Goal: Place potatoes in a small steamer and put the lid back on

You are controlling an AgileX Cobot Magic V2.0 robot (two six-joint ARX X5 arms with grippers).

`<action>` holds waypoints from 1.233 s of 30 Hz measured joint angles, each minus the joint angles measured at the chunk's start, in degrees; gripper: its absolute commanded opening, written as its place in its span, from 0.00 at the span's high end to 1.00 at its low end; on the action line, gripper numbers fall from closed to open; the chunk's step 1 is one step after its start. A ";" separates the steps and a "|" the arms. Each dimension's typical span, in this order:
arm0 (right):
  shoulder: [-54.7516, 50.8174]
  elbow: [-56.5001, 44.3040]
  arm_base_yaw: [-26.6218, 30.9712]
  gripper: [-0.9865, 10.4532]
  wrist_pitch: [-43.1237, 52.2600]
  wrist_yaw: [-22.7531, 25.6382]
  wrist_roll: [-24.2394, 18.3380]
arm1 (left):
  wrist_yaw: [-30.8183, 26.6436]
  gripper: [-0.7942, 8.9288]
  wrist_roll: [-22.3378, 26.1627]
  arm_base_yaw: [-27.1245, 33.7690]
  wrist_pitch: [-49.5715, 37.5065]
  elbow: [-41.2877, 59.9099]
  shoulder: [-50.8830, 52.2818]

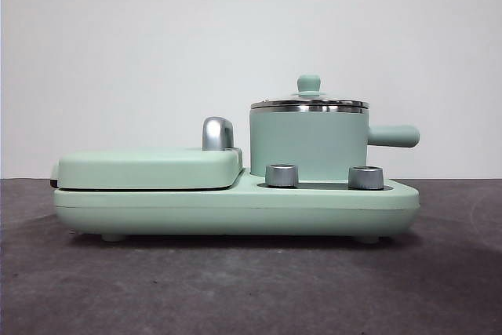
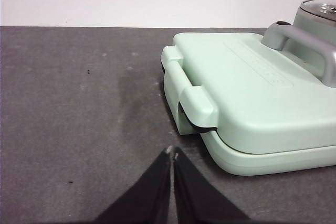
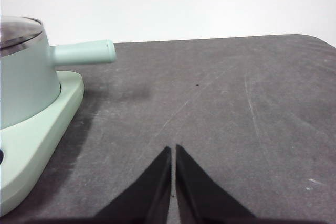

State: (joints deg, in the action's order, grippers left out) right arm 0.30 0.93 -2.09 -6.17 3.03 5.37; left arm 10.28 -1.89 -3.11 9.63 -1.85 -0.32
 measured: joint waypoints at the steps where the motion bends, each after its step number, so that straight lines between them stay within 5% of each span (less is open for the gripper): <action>1: 0.00 0.00 0.00 0.90 0.00 0.00 0.00 | 0.00 0.91 0.00 0.00 0.00 0.00 0.00; 22: 0.00 0.00 0.00 0.90 0.00 -0.02 0.00 | -0.13 0.91 0.00 1.38 -1.51 0.00 0.02; 37: 0.00 0.00 0.00 0.90 0.00 0.00 0.00 | -8.41 0.91 0.04 3.19 0.68 0.00 0.00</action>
State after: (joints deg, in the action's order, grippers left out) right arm 0.30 0.93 -2.09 -6.17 3.03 5.37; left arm 1.87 -1.85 0.08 10.31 -1.85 -0.32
